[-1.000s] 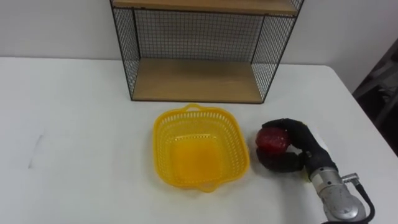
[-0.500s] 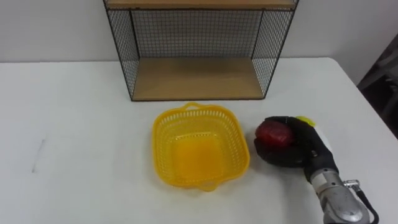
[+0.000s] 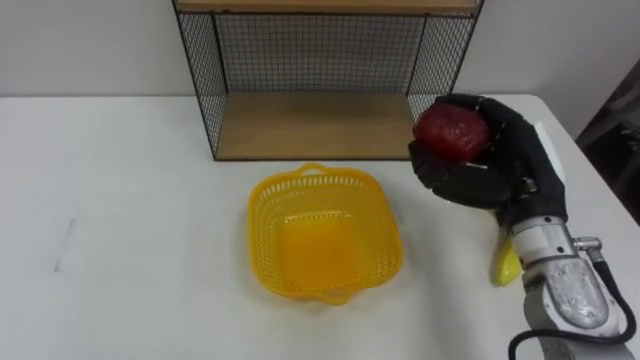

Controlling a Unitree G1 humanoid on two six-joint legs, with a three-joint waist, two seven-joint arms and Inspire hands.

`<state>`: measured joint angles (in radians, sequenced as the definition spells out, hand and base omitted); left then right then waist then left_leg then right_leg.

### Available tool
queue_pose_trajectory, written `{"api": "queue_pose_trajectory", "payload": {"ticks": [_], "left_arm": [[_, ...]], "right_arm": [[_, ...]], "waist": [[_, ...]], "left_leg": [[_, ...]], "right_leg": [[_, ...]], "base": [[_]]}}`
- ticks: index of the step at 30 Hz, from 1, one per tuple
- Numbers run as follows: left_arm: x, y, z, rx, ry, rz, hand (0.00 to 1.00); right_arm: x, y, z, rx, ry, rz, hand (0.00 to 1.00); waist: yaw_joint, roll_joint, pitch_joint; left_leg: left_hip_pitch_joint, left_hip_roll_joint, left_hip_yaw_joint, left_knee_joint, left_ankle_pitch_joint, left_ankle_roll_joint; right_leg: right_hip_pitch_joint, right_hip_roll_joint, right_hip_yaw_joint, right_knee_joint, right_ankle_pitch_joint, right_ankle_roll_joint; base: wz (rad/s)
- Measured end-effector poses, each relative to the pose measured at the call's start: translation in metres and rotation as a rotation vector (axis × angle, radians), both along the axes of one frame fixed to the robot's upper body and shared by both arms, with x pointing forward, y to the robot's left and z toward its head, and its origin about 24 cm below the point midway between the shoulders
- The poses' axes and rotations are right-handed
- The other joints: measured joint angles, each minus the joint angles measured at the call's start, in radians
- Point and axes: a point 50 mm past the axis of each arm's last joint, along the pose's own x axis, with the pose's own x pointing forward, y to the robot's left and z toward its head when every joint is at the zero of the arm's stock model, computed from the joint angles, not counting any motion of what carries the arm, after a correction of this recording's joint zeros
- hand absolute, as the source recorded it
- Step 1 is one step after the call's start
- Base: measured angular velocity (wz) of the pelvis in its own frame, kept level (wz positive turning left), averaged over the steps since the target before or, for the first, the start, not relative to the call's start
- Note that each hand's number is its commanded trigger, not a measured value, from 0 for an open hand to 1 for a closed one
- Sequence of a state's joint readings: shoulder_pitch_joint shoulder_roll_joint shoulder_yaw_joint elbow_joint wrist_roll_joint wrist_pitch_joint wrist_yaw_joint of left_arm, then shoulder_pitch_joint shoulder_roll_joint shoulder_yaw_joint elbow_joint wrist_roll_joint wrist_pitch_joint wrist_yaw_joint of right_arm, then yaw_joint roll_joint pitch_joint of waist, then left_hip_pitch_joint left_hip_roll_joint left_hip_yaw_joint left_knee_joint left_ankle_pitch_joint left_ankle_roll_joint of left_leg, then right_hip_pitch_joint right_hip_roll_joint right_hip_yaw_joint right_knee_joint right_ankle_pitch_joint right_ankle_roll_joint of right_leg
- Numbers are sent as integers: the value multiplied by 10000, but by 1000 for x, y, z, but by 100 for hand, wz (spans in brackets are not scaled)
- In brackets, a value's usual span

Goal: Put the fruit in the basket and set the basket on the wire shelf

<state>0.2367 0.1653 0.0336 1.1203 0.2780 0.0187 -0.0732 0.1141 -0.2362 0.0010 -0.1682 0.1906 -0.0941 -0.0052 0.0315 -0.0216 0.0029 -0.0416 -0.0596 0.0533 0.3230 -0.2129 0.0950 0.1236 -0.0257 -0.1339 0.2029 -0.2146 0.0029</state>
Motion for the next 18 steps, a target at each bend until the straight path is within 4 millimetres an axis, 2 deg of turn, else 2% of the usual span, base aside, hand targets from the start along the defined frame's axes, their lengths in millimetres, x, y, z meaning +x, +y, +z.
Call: {"api": "queue_pose_trajectory", "payload": {"ticks": [4, 8, 13, 15, 16, 18], "left_arm": [[2, 0, 0, 27, -15, -51, 0], [9, 0, 0, -75, -44, -482, 0], [22, -3, 0, -251, -239, -754, 0], [24, -3, 0, -239, -279, -777, 0], [25, -2, 0, -228, -243, -795, 0], [25, -2, 0, -211, -101, -840, 0]], "right_arm": [[0, 8, 6, -866, -251, 421, 100], [5, 29, 14, -1765, -621, 1689, 100], [2, 52, 10, -2448, -260, 3337, 100], [0, 56, 7, -2535, -13, 3808, 100], [-1, 59, 5, -2619, 149, 4045, 100], [-2, 62, 2, -2833, 340, 4316, 100]], "waist": [[33, -6, -10], [84, -14, -17], [318, -143, -36], [406, -214, -15], [506, -204, 30], [554, -260, 30]], "left_leg": [[-27, 3, 5, -32, 6, 0], [-51, 6, -4, -101, 17, -13], [-51, 13, -20, -111, 25, -24], [-25, 11, -20, -131, 24, -23], [-13, 7, -21, -143, 23, -22], [-32, 4, -25, -139, 18, -18]], "right_leg": [[-45, 4, 16, 26, 0, 0], [-116, 11, 15, 18, 4, -7], [-92, 17, -29, 1, 9, -14], [-71, 13, -30, -1, 9, -14], [-64, 11, -30, -4, 9, -14], [-80, 10, -31, -3, 9, -13]], "base": [[0], [0], [0], [0], [0], [0]]}}
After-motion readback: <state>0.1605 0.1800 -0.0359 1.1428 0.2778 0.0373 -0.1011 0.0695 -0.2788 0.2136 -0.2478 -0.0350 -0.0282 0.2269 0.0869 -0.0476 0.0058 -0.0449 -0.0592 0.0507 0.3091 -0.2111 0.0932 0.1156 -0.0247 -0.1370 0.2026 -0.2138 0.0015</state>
